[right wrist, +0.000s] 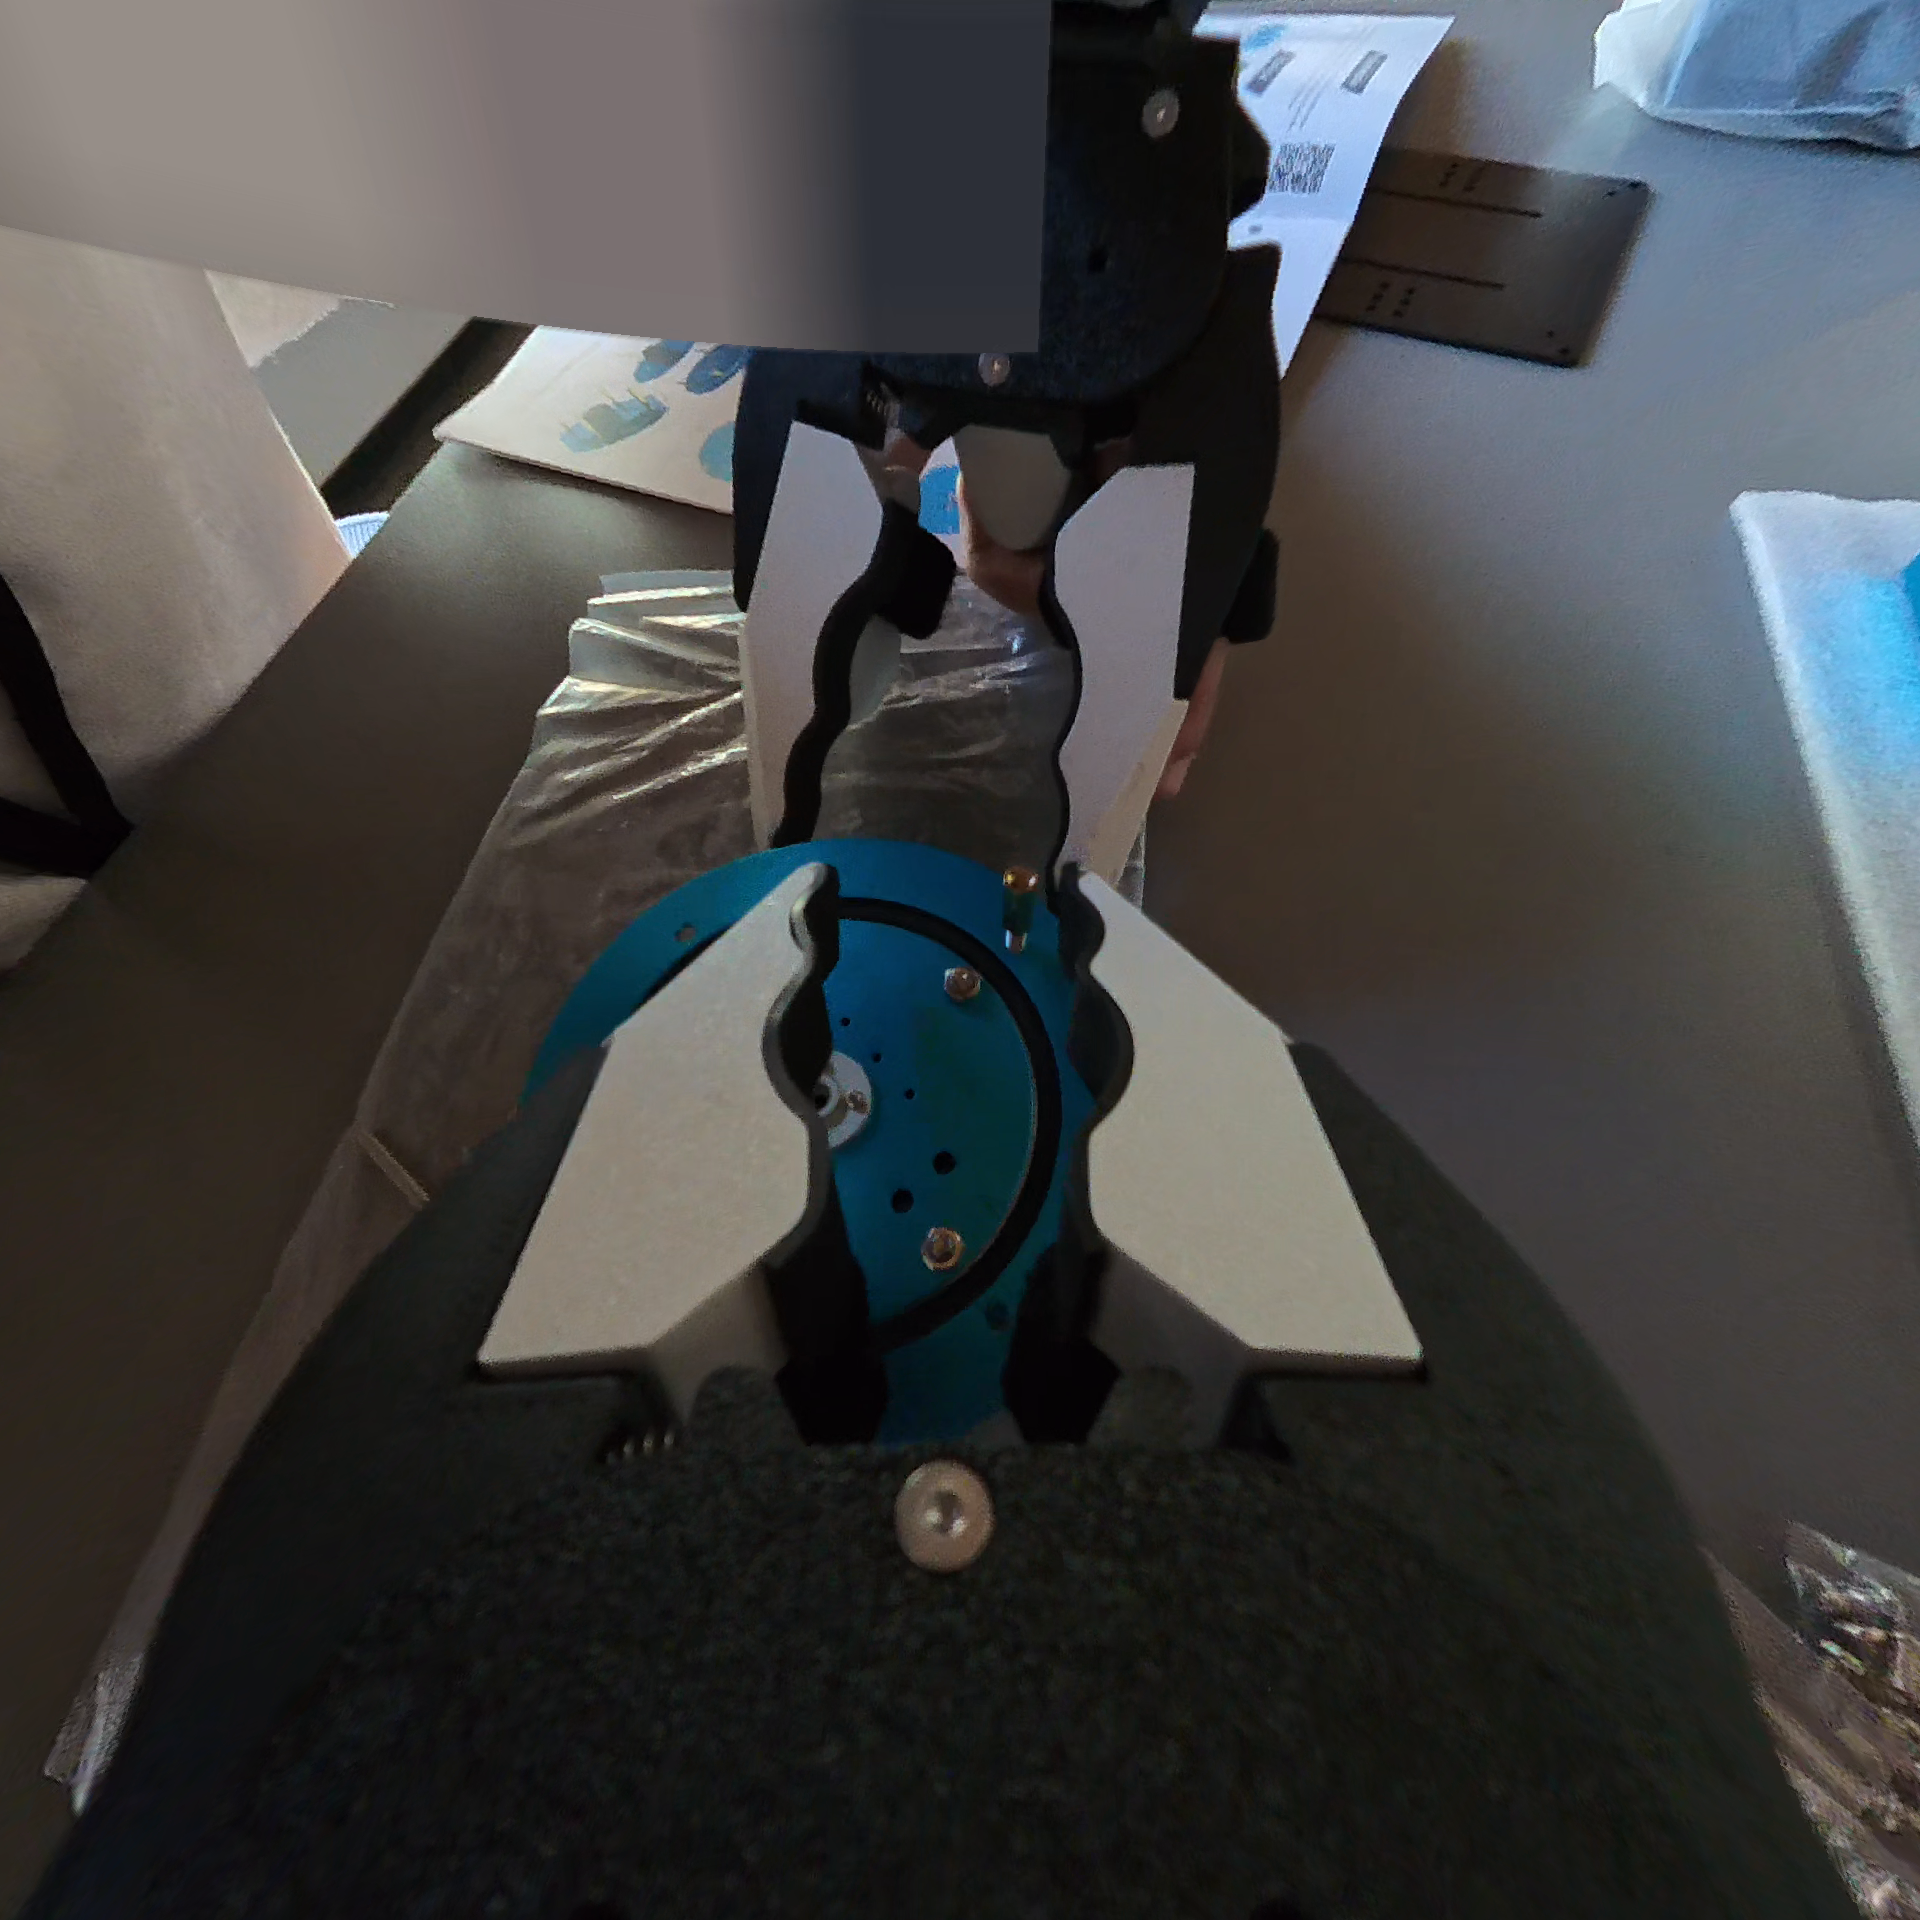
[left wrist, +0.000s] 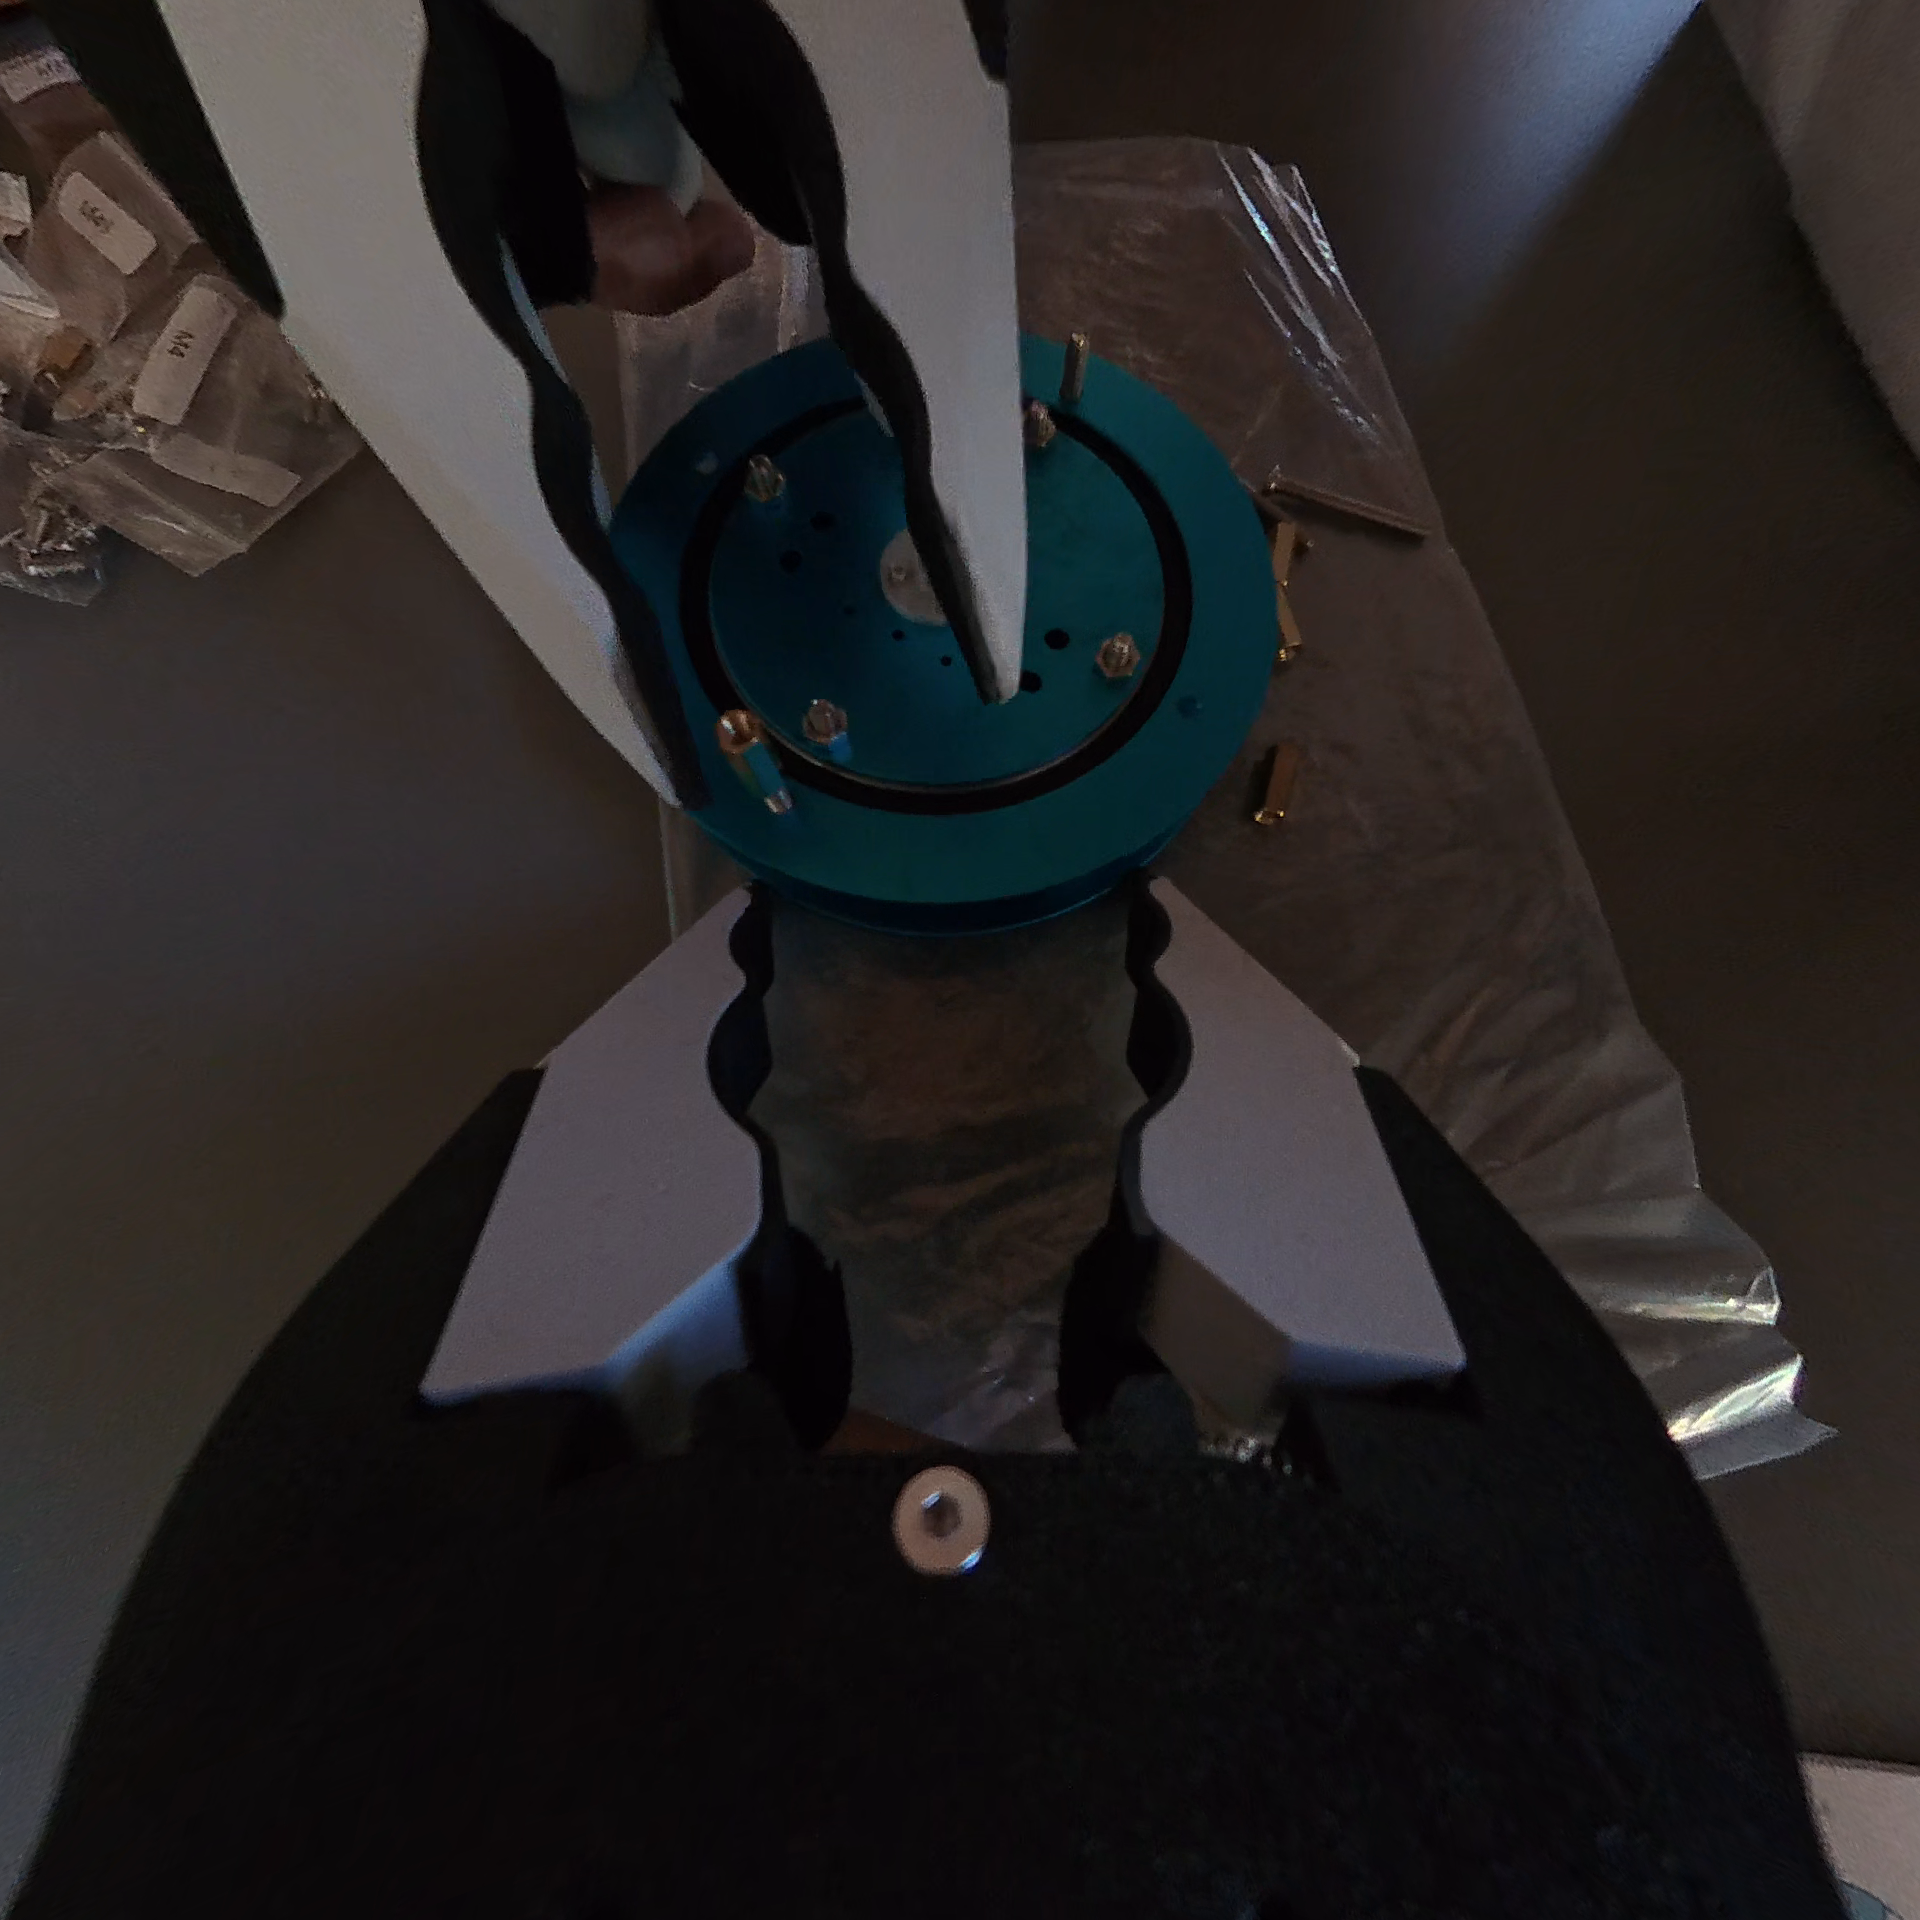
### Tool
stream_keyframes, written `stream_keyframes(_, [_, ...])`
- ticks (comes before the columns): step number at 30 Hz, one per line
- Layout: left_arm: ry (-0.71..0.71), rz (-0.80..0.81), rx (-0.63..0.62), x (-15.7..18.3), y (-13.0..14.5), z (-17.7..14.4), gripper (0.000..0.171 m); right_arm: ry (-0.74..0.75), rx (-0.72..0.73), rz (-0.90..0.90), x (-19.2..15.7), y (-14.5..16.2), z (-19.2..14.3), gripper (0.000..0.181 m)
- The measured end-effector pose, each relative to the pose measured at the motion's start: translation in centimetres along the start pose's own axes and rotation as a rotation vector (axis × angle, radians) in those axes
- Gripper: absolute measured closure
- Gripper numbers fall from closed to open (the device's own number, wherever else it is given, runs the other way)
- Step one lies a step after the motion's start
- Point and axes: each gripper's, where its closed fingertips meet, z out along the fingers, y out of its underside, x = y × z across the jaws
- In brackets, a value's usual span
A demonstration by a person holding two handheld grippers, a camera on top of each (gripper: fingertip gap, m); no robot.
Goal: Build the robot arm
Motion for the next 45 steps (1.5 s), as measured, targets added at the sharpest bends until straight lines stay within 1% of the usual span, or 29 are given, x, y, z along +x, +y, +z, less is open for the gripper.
stream_keyframes(4, [-0.002,-0.002,0.0,0.0,0.0,0.0,0.103,-0.022,-0.009,0.041,-0.2,0.4,-0.6,0.15])
stream_keyframes(7, [-0.002,-0.003,0.0,0.0,0.0,0.0,0.103,0.012,0.004,0.043,0.3,0.5,-1.3,0.15])
stream_keyframes(10, [-0.002,-0.003,0.0,0.0,0.0,0.0,0.103,0.005,0.024,0.017,0.1,-0.2,-0.7,0.148])
stream_keyframes(12, [-0.002,-0.003,0.0,0.0,0.0,0.0,0.103,0.01,-0.004,-0.006,0.1,-0.1,-0.2,0.146])
stream_keyframes(14, [-0.003,-0.003,0.0,0.0,0.0,0.0,0.103,0.012,-0.054,-0.001,0.0,0.8,-0.3,0.153])
stream_keyframes(16, [-0.003,-0.003,0.0,0.0,0.0,0.0,0.103,0.014,-0.044,0.029,0.0,1.0,-0.9,0.156])
stream_keyframes(18, [-0.002,-0.004,0.0,0.0,0.0,0.0,0.103,0.032,-0.026,0.042,0.2,1.1,-1.6,0.157])
stream_keyframes(20, [-0.002,-0.004,0.0,0.0,0.0,0.0,0.103,0.032,0.016,0.033,0.3,0.5,-1.7,0.156])
stream_keyframes(24, [-0.002,-0.003,0.0,0.0,0.0,0.0,0.103,0.027,0.007,-0.011,0.4,-0.2,-0.4,0.147])
stream_keyframes(27, [-0.002,-0.003,0.0,0.0,0.0,0.0,0.103,-0.013,-0.012,0.013,-0.2,0.1,0.0,0.15])
stream_keyframes(30, [-0.001,-0.004,0.0,0.0,0.0,0.0,0.103,-0.006,-0.003,0.034,-0.4,0.5,-0.7,0.157])
stream_keyframes(32, [-0.001,-0.004,0.0,0.0,0.0,0.0,0.103,0.003,0.001,0.046,-0.5,0.7,-1.2,0.157])
stream_keyframes(35, [-0.001,-0.003,0.0,0.0,0.0,0.0,0.104,0.043,0.01,0.015,-0.1,0.5,-1.4,0.157])
stream_keyframes(38, [-0.001,-0.003,0.0,0.0,0.0,0.0,0.104,0.039,0.018,-0.008,0.0,-0.2,-0.6,0.156])
stream_keyframes(41, [-0.002,-0.002,0.001,0.0,0.0,0.0,0.104,0.022,-0.008,-0.013,-0.1,-0.2,0.1,0.155])
stream_keyframes(44, [-0.002,-0.003,0.0,0.0,0.0,0.0,0.104,0.026,-0.007,0.015,-0.3,0.1,-0.4,0.157])
stream_keyframes(45, [-0.001,-0.004,0.001,0.0,0.0,-0.1,0.104,0.032,-0.002,0.021,-0.2,0.1,-0.7,0.16])
